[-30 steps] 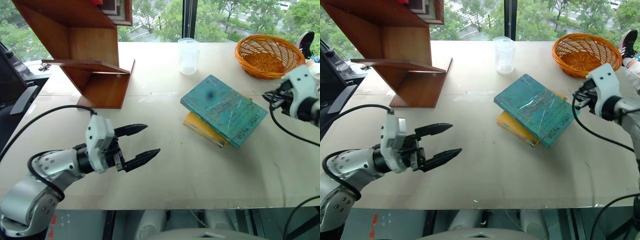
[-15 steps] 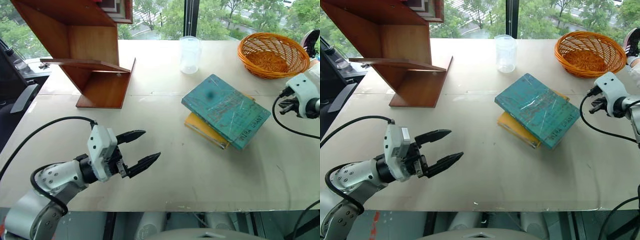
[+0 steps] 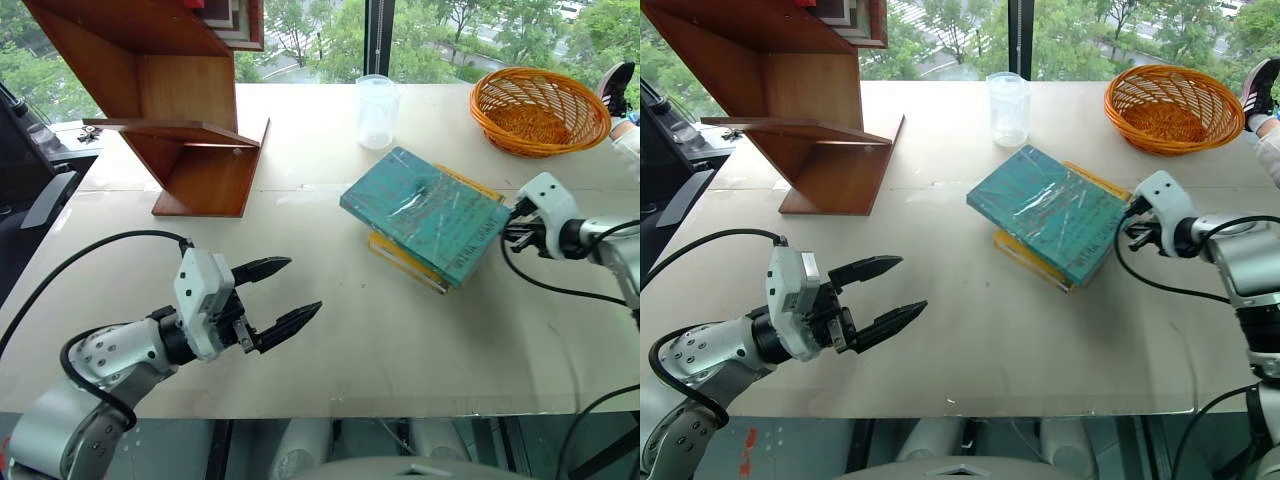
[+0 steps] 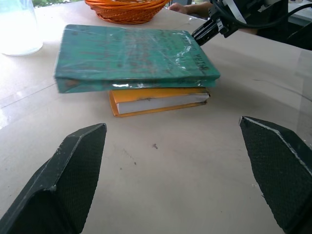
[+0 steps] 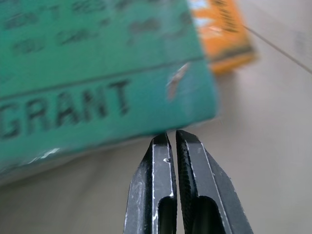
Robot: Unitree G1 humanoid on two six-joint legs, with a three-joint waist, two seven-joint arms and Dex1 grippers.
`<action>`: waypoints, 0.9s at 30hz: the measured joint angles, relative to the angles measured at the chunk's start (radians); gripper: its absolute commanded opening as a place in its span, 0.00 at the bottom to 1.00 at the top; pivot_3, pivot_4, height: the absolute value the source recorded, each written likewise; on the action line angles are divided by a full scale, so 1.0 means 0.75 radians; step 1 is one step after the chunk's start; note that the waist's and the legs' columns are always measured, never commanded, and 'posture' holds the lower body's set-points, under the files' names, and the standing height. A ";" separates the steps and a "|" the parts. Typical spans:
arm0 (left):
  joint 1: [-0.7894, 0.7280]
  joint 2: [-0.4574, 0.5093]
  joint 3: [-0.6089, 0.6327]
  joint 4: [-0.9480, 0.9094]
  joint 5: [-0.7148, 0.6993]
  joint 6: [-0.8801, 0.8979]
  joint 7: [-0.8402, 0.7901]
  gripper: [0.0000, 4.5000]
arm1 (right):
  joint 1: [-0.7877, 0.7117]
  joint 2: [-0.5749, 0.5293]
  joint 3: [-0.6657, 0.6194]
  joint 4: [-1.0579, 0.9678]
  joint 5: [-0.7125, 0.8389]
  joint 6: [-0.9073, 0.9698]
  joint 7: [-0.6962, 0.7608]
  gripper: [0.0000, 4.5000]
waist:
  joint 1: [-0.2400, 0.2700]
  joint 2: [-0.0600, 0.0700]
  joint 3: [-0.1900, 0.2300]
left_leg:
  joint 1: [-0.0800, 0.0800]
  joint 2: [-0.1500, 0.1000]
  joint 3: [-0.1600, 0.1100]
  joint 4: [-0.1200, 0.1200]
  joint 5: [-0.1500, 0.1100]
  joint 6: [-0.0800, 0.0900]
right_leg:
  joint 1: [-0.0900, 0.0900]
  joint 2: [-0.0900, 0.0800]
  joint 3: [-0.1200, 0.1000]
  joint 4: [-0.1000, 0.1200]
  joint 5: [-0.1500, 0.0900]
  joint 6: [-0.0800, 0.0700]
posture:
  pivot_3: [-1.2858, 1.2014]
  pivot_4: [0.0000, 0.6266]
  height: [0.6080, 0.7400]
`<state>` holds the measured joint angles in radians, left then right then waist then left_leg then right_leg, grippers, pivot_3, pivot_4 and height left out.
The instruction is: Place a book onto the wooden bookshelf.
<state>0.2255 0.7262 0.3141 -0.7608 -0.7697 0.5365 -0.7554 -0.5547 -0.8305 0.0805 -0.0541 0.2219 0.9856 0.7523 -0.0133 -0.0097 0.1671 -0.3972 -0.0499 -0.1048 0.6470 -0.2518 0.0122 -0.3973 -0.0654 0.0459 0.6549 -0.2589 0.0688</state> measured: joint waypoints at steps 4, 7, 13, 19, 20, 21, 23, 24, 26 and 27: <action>0.007 -0.002 -0.001 0.006 0.002 0.005 0.026 1.00 | -0.007 0.060 0.000 -0.096 0.012 0.078 -0.046 0.01 | 0.001 0.000 0.000 | 0.000 0.000 -0.001 0.000 0.000 0.000 | 0.000 0.000 -0.001 0.000 0.000 0.000 | 0.52 0.24 1.00; 0.002 -0.013 -0.002 0.021 0.002 0.012 0.060 1.00 | -0.007 0.094 0.013 -0.142 0.026 0.105 -0.064 0.01 | 0.001 0.000 0.000 | 0.000 0.000 -0.001 0.000 0.000 0.000 | 0.000 0.000 -0.001 0.001 0.000 0.000 | 0.52 0.24 1.00; -0.107 -0.059 -0.040 0.096 0.015 0.101 0.220 1.00 | 0.155 0.098 -0.098 -0.236 0.058 -0.064 -0.062 0.01 | 0.020 -0.001 -0.001 | -0.001 -0.001 -0.005 0.001 0.000 0.000 | 0.001 -0.001 -0.005 0.001 0.000 0.000 | 0.52 0.24 1.00; -0.327 -0.166 -0.048 0.323 -0.237 0.443 0.456 1.00 | 0.608 0.168 -0.560 -0.488 0.350 -0.445 0.153 0.41 | 0.037 -0.002 -0.001 | -0.001 -0.001 -0.007 0.003 0.000 0.000 | 0.001 0.000 -0.005 0.004 0.000 0.001 | 0.52 0.24 1.00; -0.331 -0.171 -0.046 0.338 -0.251 0.456 0.469 1.00 | 0.624 0.175 -0.574 -0.498 0.370 -0.452 0.166 0.49 | 0.033 -0.003 -0.002 | 0.000 -0.001 -0.007 0.005 0.000 0.000 | 0.002 0.001 -0.005 0.005 0.000 0.001 | 0.52 0.24 1.00; -0.371 -0.201 -0.045 0.387 -0.310 0.508 0.514 1.00 | 0.689 0.184 -0.628 -0.534 0.424 -0.481 0.197 0.59 | 0.027 -0.003 -0.002 | 0.001 -0.001 -0.006 0.005 0.000 0.000 | 0.002 0.001 -0.004 0.006 0.000 0.001 | 0.52 0.24 1.00; -0.456 -0.288 -0.023 0.493 -0.430 0.589 0.614 1.00 | 0.796 0.216 -0.708 -0.598 0.493 -0.544 0.242 0.79 | 0.029 -0.003 -0.002 | 0.004 -0.001 -0.006 0.005 0.000 0.000 | 0.004 0.001 -0.004 0.008 0.000 0.001 | 0.52 0.24 1.00; -0.474 -0.307 -0.015 0.523 -0.461 0.607 0.645 1.00 | 0.815 0.222 -0.715 -0.614 0.511 -0.562 0.251 0.88 | 0.024 -0.004 -0.002 | 0.005 0.000 -0.006 0.006 0.000 0.000 | 0.005 0.002 -0.004 0.009 0.000 0.001 | 0.52 0.24 1.00; -0.547 -0.382 -0.001 0.628 -0.565 0.658 0.752 1.00 | 0.872 0.236 -0.771 -0.660 0.560 -0.617 0.269 0.99 | 0.020 -0.004 -0.002 | 0.007 0.000 -0.006 0.006 0.000 0.000 | 0.007 0.002 -0.004 0.009 0.000 0.001 | 0.52 0.24 1.00; -0.617 -0.463 0.014 0.720 -0.652 0.676 0.851 1.00 | 0.917 0.243 -0.820 -0.691 0.591 -0.648 0.270 0.99 | 0.022 -0.004 -0.003 | 0.008 -0.001 -0.007 0.007 0.000 0.000 | 0.008 0.002 -0.004 0.009 0.000 0.001 | 0.52 0.24 1.00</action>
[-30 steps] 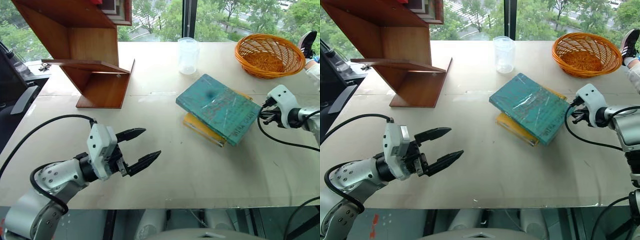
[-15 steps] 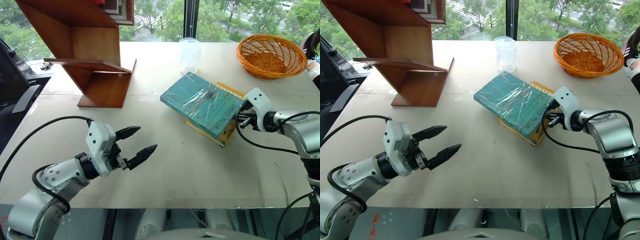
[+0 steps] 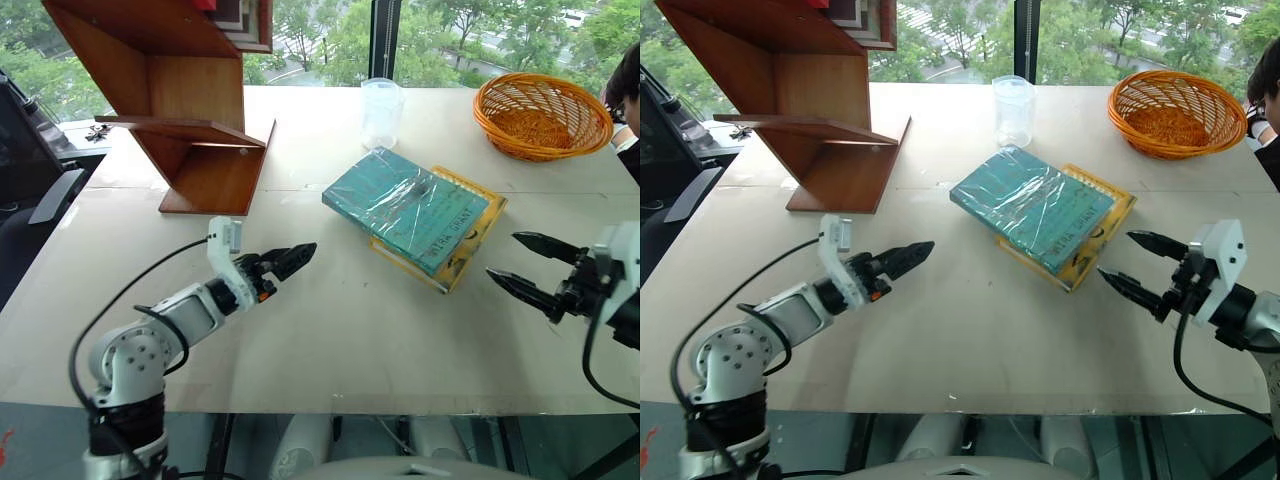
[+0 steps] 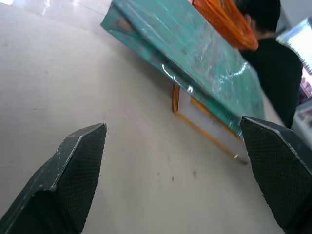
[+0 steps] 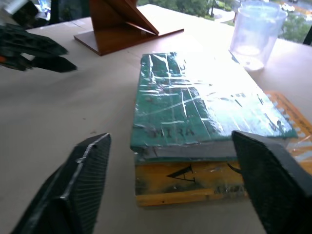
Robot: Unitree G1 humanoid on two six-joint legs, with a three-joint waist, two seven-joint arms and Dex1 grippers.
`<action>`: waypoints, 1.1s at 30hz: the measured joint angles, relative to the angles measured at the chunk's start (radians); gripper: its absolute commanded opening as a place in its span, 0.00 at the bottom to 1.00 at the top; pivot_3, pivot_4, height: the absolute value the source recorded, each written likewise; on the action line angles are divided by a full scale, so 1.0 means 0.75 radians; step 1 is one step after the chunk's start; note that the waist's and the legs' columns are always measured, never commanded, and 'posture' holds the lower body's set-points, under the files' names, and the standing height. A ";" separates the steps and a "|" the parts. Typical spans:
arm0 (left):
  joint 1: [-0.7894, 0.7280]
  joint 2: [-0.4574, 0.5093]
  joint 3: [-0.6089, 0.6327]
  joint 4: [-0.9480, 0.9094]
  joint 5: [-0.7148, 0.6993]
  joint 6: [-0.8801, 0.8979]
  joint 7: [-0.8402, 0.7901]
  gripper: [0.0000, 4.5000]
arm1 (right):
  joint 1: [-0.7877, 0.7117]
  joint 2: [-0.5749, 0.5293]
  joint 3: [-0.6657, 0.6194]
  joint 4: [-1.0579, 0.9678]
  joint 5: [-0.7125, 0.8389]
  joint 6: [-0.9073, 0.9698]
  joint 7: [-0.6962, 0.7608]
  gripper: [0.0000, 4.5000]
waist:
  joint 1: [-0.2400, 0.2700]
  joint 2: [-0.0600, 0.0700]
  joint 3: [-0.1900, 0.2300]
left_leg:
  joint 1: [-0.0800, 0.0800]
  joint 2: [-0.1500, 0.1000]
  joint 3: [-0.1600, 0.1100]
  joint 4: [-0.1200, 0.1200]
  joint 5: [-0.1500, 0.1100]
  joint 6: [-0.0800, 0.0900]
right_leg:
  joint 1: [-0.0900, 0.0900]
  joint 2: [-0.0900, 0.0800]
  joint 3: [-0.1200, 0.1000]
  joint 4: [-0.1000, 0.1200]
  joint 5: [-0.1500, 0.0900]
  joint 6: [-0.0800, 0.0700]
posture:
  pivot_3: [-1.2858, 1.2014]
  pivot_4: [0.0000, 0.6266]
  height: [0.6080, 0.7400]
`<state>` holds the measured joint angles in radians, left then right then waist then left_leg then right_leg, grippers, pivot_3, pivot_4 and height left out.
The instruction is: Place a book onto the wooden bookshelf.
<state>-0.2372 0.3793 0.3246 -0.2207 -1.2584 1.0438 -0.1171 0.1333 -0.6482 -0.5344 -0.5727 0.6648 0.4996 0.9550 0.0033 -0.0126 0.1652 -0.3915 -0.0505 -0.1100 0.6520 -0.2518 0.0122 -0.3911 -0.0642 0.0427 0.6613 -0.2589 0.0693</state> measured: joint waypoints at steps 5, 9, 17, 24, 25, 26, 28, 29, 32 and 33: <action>-0.193 -0.220 0.066 0.326 -0.187 -0.017 0.301 1.00 | 0.140 0.002 -0.069 -0.111 0.084 -0.038 0.009 0.99 | 0.014 -0.005 -0.003 | -0.001 -0.001 -0.001 0.001 0.000 0.000 | 0.001 0.000 -0.001 -0.001 0.000 0.000 | 0.52 0.24 1.00; -0.301 -0.330 0.080 0.497 -0.211 -0.054 0.380 1.00 | 0.215 0.012 -0.083 -0.181 0.120 -0.057 -0.031 0.99 | 0.014 -0.006 -0.004 | -0.001 -0.002 -0.001 0.001 0.000 -0.001 | 0.001 -0.001 0.000 -0.001 0.000 0.000 | 0.52 0.24 1.00; -0.573 -0.519 0.082 0.916 -0.035 -0.248 0.246 1.00 | 0.307 0.039 -0.054 -0.265 0.070 -0.117 -0.143 0.99 | 0.019 -0.007 -0.006 | 0.000 -0.006 -0.002 0.001 0.004 -0.006 | 0.003 -0.001 -0.002 -0.002 0.000 0.001 | 0.52 0.24 1.00; -0.718 -0.627 0.072 1.150 0.148 -0.333 0.089 0.74 | 0.357 0.039 -0.043 -0.288 0.059 -0.131 -0.190 1.00 | 0.021 -0.007 -0.006 | 0.000 -0.008 -0.005 0.002 0.004 -0.006 | 0.007 -0.002 -0.004 -0.004 -0.002 0.003 | 0.52 0.24 1.00; -0.728 -0.635 0.073 1.167 0.170 -0.334 0.064 0.63 | 0.365 0.039 -0.043 -0.288 0.057 -0.136 -0.197 1.00 | 0.020 -0.006 -0.006 | 0.000 -0.008 -0.005 0.001 0.004 -0.006 | 0.007 -0.002 -0.004 -0.004 -0.002 0.003 | 0.52 0.24 1.00; -0.730 -0.640 0.076 1.175 0.183 -0.334 0.048 0.53 | 0.368 0.039 -0.043 -0.288 0.056 -0.142 -0.204 1.00 | 0.020 -0.006 -0.006 | 0.000 -0.008 -0.005 0.001 0.004 -0.006 | 0.007 -0.003 -0.004 -0.004 -0.002 0.003 | 0.52 0.24 1.00; -0.730 -0.646 0.081 1.180 0.209 -0.333 0.027 0.30 | 0.370 0.039 -0.043 -0.288 0.054 -0.150 -0.213 1.00 | 0.019 -0.005 -0.007 | 0.001 -0.008 -0.005 0.001 0.004 -0.006 | 0.007 -0.003 -0.004 -0.004 -0.002 0.003 | 0.52 0.24 1.00; -0.730 -0.650 0.090 1.184 0.210 -0.332 0.016 0.17 | 0.372 0.039 -0.041 -0.289 0.052 -0.151 -0.217 1.00 | 0.020 -0.005 -0.007 | 0.001 -0.008 -0.006 0.001 0.004 -0.006 | 0.007 -0.003 -0.004 -0.004 -0.002 0.003 | 0.52 0.24 1.00; -0.728 -0.672 0.132 1.173 0.203 -0.322 0.002 0.01 | 0.378 0.039 -0.029 -0.289 0.038 -0.156 -0.231 1.00 | 0.021 -0.005 -0.008 | 0.001 -0.008 -0.006 0.002 0.003 -0.006 | 0.008 -0.004 -0.005 -0.004 -0.002 0.004 | 0.52 0.24 1.00; -0.722 -0.673 0.138 1.160 0.203 -0.315 0.004 0.01 | 0.377 0.039 -0.020 -0.289 0.031 -0.159 -0.236 1.00 | 0.018 -0.005 -0.008 | 0.002 -0.008 -0.006 0.002 0.003 -0.006 | 0.009 -0.004 -0.005 -0.004 -0.003 0.004 | 0.52 0.24 1.00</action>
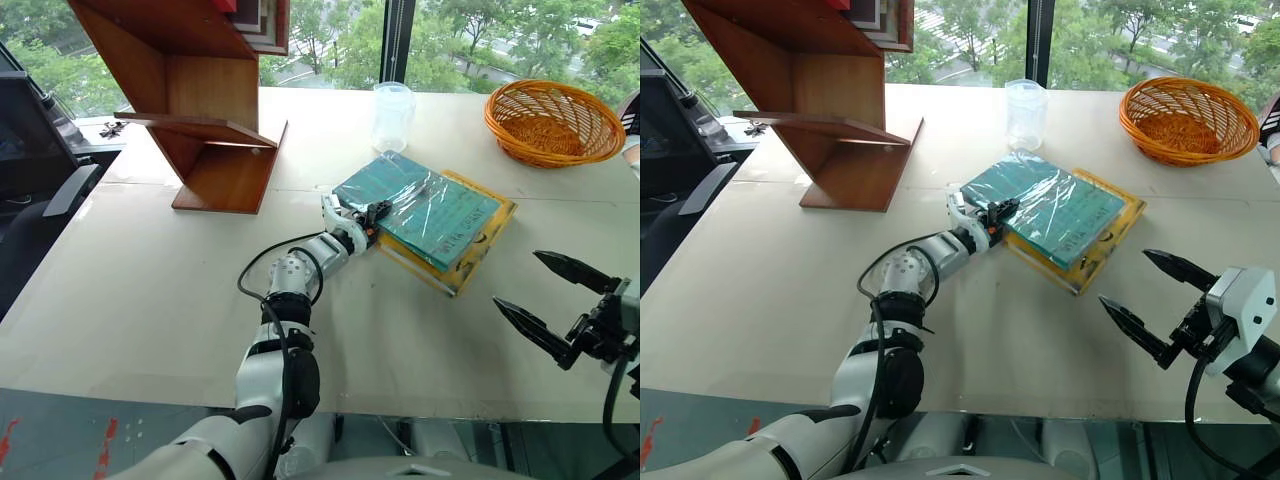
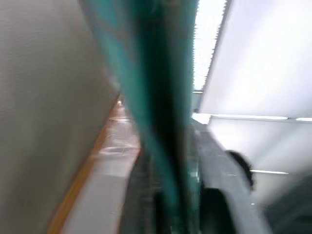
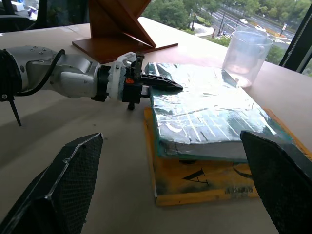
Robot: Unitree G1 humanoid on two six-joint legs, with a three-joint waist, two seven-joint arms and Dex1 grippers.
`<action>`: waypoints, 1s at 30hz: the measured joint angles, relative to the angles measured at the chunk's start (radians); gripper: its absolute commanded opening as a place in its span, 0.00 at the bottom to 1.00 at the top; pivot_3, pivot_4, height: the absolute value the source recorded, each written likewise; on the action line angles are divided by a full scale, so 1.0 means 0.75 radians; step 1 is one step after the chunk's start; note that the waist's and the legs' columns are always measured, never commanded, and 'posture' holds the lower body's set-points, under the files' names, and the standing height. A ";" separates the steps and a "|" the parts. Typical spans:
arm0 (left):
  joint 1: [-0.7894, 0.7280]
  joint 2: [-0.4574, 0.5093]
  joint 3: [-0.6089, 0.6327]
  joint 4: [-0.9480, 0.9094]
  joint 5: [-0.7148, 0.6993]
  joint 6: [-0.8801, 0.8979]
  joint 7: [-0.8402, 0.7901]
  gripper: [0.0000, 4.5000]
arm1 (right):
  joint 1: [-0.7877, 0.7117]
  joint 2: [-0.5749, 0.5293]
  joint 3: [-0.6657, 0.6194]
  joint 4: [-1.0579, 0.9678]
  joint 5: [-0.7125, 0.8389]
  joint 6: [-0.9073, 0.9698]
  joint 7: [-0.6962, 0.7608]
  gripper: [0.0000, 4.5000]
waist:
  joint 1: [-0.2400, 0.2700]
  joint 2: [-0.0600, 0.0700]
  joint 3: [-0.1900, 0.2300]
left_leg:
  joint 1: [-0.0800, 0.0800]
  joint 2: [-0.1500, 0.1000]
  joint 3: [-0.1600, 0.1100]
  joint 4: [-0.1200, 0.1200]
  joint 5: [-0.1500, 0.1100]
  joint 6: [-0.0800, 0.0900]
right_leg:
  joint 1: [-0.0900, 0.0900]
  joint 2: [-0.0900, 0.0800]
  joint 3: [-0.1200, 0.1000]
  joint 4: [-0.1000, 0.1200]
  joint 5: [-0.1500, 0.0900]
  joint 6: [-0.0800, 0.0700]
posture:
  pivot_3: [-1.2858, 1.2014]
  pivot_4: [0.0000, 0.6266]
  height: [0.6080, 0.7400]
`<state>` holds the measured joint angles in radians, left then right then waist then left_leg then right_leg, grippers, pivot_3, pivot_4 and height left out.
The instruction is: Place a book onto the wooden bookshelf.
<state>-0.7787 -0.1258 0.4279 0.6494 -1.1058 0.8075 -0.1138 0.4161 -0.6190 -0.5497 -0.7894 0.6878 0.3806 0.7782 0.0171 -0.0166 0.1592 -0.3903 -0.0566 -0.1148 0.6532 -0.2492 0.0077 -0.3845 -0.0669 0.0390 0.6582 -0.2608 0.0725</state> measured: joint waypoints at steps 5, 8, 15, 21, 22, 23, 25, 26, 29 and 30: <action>0.113 0.009 0.051 -0.209 -0.096 0.149 0.112 0.01 | -0.051 -0.002 0.058 0.009 -0.009 -0.002 -0.010 1.00 | -0.017 0.000 0.000 | 0.002 0.001 0.001 -0.001 0.000 0.000 | 0.000 0.000 0.002 0.000 0.000 0.000 | 0.52 0.24 1.00; 0.229 0.055 0.077 -0.429 -0.232 0.279 0.246 0.01 | -0.141 -0.006 0.096 0.037 -0.002 -0.009 -0.015 1.00 | -0.037 -0.003 0.002 | 0.001 0.003 0.001 -0.002 0.000 0.000 | -0.003 0.000 0.003 0.000 0.000 0.000 | 0.52 0.24 1.00; 0.282 0.865 -0.066 -1.336 -0.154 0.391 0.037 0.01 | -0.460 -0.014 0.243 0.281 0.012 -0.022 0.029 1.00 | -0.028 -0.009 0.009 | -0.006 0.005 0.000 -0.005 0.004 -0.008 | -0.011 0.005 0.002 0.002 0.002 -0.004 | 0.52 0.24 1.00; 0.030 1.510 -0.420 -1.565 0.562 -0.233 -0.644 0.01 | -0.700 -0.008 0.366 0.448 0.002 -0.054 0.099 1.00 | -0.002 -0.004 0.009 | -0.007 0.002 0.008 -0.009 0.004 -0.007 | -0.010 0.003 0.002 -0.006 0.002 -0.004 | 0.52 0.24 1.00; -0.012 1.550 -0.447 -1.548 0.641 -0.309 -0.692 0.01 | -0.720 -0.007 0.373 0.469 -0.001 -0.057 0.104 1.00 | -0.004 -0.004 0.009 | -0.007 0.003 0.008 -0.009 0.004 -0.007 | -0.010 0.004 0.002 -0.006 0.002 -0.004 | 0.52 0.24 1.00; -0.066 1.592 -0.481 -1.521 0.734 -0.404 -0.748 0.01 | -0.746 -0.004 0.381 0.496 -0.005 -0.062 0.109 1.00 | -0.006 -0.004 0.010 | -0.007 0.003 0.009 -0.010 0.004 -0.007 | -0.011 0.004 0.002 -0.006 0.002 -0.004 | 0.52 0.24 1.00; -0.130 1.644 -0.514 -1.466 0.888 -0.567 -0.828 0.01 | -0.782 0.002 0.405 0.520 -0.010 -0.075 0.117 1.00 | -0.009 -0.003 0.010 | -0.007 0.005 0.009 -0.013 0.004 -0.007 | -0.014 0.003 0.004 -0.006 0.002 -0.004 | 0.52 0.24 1.00; -0.152 1.673 -0.545 -1.429 0.967 -0.638 -0.867 0.01 | -0.800 0.008 0.415 0.531 -0.010 -0.076 0.119 1.00 | -0.014 -0.003 0.011 | -0.007 0.006 0.009 -0.013 0.004 -0.007 | -0.014 0.004 0.004 -0.006 0.002 -0.004 | 0.52 0.24 1.00; -0.188 1.851 -0.647 -1.196 1.243 -0.827 -0.998 0.01 | -0.858 0.012 0.421 0.540 0.008 -0.078 0.124 1.00 | -0.041 -0.001 0.014 | -0.008 0.007 0.009 -0.014 0.004 -0.006 | -0.017 0.006 0.005 -0.003 0.001 -0.004 | 0.52 0.24 1.00; -0.198 1.896 -0.669 -1.085 1.332 -0.881 -1.042 0.01 | -0.862 0.012 0.419 0.540 0.013 -0.078 0.125 1.00 | -0.049 -0.002 0.015 | -0.009 0.007 0.009 -0.014 0.001 -0.001 | -0.018 0.007 0.005 -0.003 0.001 -0.004 | 0.52 0.24 1.00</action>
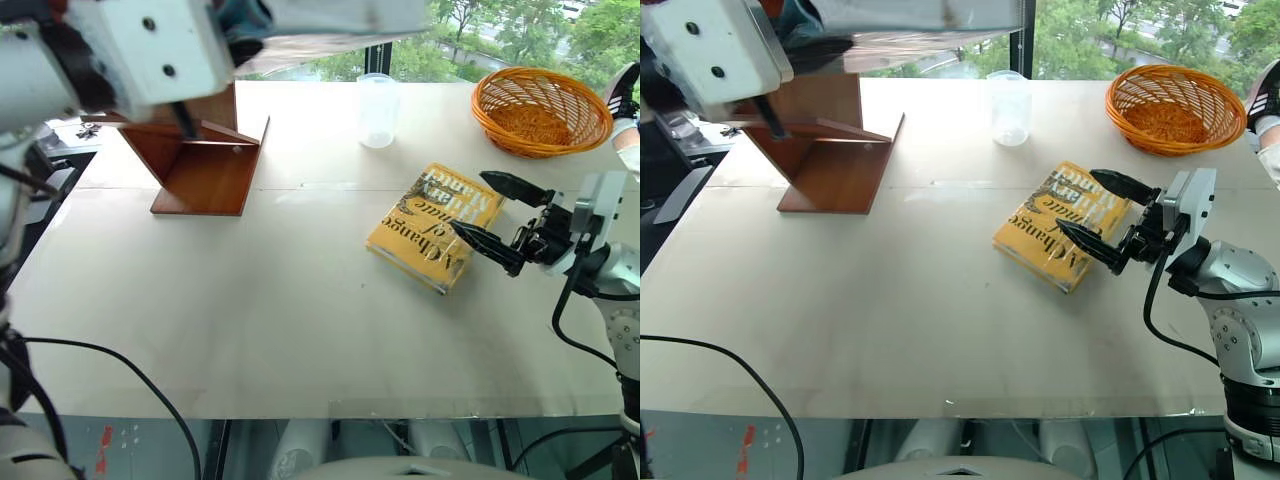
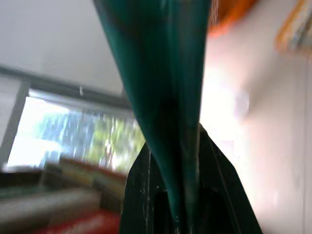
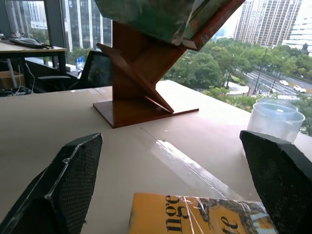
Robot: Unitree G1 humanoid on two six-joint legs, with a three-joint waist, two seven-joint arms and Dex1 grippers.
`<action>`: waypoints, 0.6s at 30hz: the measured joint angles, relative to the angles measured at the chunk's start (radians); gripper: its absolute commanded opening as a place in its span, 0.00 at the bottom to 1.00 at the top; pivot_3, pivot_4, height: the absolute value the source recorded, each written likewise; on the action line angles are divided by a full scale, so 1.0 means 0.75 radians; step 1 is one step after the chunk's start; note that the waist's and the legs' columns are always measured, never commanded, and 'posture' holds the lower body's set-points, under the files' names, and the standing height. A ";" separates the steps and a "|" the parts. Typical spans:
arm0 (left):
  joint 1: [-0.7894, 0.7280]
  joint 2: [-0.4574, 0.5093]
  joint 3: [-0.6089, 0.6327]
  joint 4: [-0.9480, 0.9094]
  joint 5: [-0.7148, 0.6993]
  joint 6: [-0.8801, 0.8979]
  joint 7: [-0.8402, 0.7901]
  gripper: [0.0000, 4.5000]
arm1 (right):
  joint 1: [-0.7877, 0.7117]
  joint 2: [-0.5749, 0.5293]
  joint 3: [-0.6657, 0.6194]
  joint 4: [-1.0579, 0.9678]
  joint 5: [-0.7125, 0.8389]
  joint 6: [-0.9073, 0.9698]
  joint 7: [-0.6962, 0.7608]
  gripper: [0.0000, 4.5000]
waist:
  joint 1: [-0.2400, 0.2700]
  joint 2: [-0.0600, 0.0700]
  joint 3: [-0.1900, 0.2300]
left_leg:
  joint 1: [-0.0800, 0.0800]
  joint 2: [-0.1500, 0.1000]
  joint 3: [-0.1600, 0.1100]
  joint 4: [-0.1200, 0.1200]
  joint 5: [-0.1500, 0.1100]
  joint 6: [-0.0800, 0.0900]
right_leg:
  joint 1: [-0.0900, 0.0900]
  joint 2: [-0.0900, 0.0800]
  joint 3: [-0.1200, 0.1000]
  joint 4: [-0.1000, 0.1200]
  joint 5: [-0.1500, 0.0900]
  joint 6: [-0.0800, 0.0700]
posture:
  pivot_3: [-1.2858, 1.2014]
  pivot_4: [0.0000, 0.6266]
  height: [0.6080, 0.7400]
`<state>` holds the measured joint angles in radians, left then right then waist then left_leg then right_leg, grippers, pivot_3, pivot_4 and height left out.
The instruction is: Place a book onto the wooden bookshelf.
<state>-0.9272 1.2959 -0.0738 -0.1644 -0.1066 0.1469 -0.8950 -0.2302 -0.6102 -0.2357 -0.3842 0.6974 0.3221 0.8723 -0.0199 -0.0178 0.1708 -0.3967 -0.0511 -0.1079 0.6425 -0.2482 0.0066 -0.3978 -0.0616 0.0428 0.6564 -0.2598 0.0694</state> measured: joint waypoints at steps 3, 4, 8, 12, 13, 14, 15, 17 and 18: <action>-0.111 0.042 -0.093 0.217 0.161 -0.103 -0.111 0.01 | -0.021 0.001 0.005 0.002 0.002 -0.001 0.004 1.00 | -0.001 -0.005 0.006 | -0.002 0.000 0.002 0.003 0.000 0.001 | 0.000 0.001 -0.002 0.001 0.000 0.000 | 0.52 0.24 1.00; -0.185 0.038 -0.138 0.330 0.231 -0.148 -0.151 0.01 | -0.032 0.003 0.006 0.002 0.004 -0.003 0.005 1.00 | 0.000 -0.005 0.006 | -0.002 -0.001 0.002 0.004 0.000 0.001 | 0.000 0.001 -0.003 0.002 0.000 0.000 | 0.52 0.24 1.00; -0.378 -0.026 -0.246 0.738 0.437 -0.364 -0.247 0.01 | -0.047 0.013 0.014 -0.002 0.008 -0.009 0.001 1.00 | 0.008 -0.006 0.006 | -0.003 -0.002 0.000 0.008 -0.001 0.001 | 0.001 0.001 -0.004 0.004 0.000 0.001 | 0.52 0.24 1.00; -0.482 -0.112 -0.352 0.966 0.562 -0.467 -0.344 0.01 | -0.042 0.011 0.013 -0.048 0.012 -0.009 -0.023 1.00 | 0.000 -0.006 0.007 | -0.002 -0.001 0.000 0.010 -0.001 0.001 | 0.001 0.001 -0.004 0.008 0.000 0.001 | 0.52 0.24 1.00; -0.504 -0.131 -0.372 1.020 0.590 -0.470 -0.369 0.01 | -0.037 0.010 0.003 -0.069 0.016 -0.009 -0.036 1.00 | -0.013 -0.006 0.007 | -0.002 0.000 0.000 0.010 -0.001 0.001 | 0.001 0.002 -0.004 0.009 0.000 0.001 | 0.52 0.24 1.00; -0.514 -0.142 -0.381 1.055 0.609 -0.471 -0.379 0.01 | -0.035 0.009 -0.004 -0.080 0.018 -0.008 -0.044 1.00 | -0.023 -0.006 0.007 | -0.002 0.000 0.000 0.010 -0.001 0.001 | 0.000 0.003 -0.004 0.009 0.000 0.001 | 0.52 0.24 1.00; -0.529 -0.163 -0.387 1.107 0.632 -0.478 -0.385 0.01 | -0.027 0.008 -0.017 -0.100 0.023 -0.007 -0.057 1.00 | -0.032 -0.006 0.007 | -0.002 0.000 -0.001 0.010 -0.001 0.001 | 0.000 0.004 -0.003 0.009 0.000 0.001 | 0.52 0.24 1.00; -0.550 -0.191 -0.387 1.161 0.654 -0.495 -0.389 0.01 | -0.026 0.006 -0.022 -0.118 0.030 -0.004 -0.073 1.00 | -0.044 -0.006 0.007 | -0.002 0.000 -0.005 0.010 -0.001 0.001 | -0.001 0.004 -0.002 0.009 0.000 0.001 | 0.52 0.24 1.00; -0.573 -0.203 -0.386 1.197 0.665 -0.508 -0.389 0.01 | -0.026 0.006 -0.022 -0.128 0.034 0.001 -0.079 1.00 | -0.046 -0.006 0.007 | -0.002 0.001 -0.006 0.010 -0.001 0.001 | -0.001 0.004 -0.002 0.009 0.000 0.001 | 0.52 0.24 1.00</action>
<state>-1.3567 1.1438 -0.3634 0.7333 0.3920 -0.2345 -1.1865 -0.2498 -0.6058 -0.2524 -0.4801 0.7232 0.3229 0.8134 -0.0541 -0.0225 0.1758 -0.3978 -0.0507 -0.1123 0.6498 -0.2487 0.0077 -0.3982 -0.0585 0.0415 0.6634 -0.2599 0.0698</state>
